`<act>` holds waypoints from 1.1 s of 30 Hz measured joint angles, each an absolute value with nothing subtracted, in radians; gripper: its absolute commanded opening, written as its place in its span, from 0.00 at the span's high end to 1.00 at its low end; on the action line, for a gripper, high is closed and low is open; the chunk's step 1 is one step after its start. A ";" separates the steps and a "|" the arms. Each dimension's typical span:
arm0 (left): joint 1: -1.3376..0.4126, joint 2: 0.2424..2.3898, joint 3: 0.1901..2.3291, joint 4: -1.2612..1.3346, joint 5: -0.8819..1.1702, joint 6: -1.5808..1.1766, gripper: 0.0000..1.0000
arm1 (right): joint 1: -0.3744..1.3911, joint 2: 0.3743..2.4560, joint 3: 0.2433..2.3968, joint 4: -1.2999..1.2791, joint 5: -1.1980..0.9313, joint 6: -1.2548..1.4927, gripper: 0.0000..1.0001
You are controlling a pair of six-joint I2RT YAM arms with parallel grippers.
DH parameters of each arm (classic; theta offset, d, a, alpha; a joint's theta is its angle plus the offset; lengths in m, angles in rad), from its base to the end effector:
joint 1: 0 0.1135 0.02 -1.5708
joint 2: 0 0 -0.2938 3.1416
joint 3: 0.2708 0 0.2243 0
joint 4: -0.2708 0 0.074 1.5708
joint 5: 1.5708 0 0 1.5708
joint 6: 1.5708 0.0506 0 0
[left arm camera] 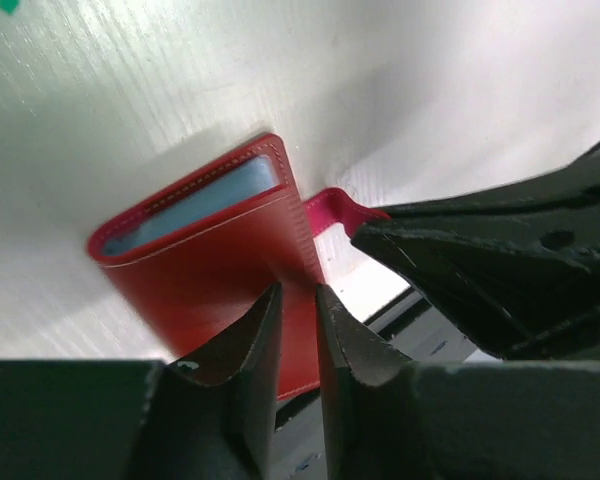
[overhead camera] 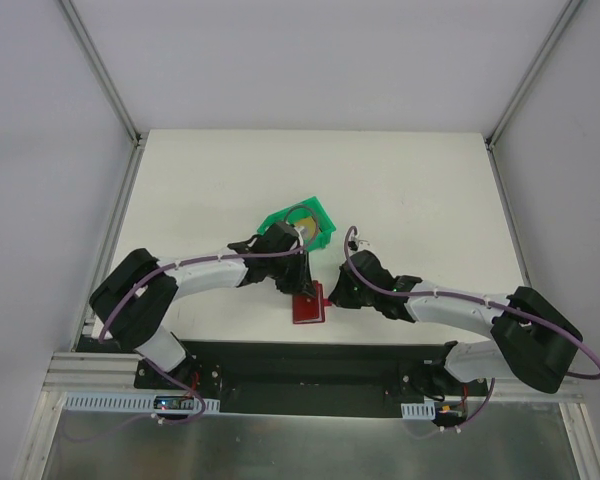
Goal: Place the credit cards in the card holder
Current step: Close the card holder at the center of the board.
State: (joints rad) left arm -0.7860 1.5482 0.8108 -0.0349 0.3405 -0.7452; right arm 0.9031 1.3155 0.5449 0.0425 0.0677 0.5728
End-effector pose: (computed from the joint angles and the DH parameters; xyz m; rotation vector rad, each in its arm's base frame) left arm 0.2007 -0.2248 0.2214 0.2400 2.5784 -1.0753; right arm 0.1486 0.1829 0.2074 -0.3576 2.3667 0.6617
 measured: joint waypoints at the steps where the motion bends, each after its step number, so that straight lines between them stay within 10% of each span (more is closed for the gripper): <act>1: -0.786 1.562 0.815 -0.031 0.341 -0.746 0.77 | 0.903 1.316 0.545 0.043 0.068 0.573 0.98; 10: -0.787 1.612 0.816 0.019 0.386 -0.759 0.56 | 0.903 1.316 0.545 0.042 0.075 0.573 0.95; 33: -0.787 1.549 0.711 0.062 0.333 -0.744 0.86 | 0.903 1.309 0.546 0.043 0.060 0.554 0.95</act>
State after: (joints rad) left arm -0.7868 1.5490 0.7113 0.0616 0.3328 -0.7444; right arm 0.9031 1.3094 0.5461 0.0425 0.0601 0.5541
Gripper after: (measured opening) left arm 0.150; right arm 0.053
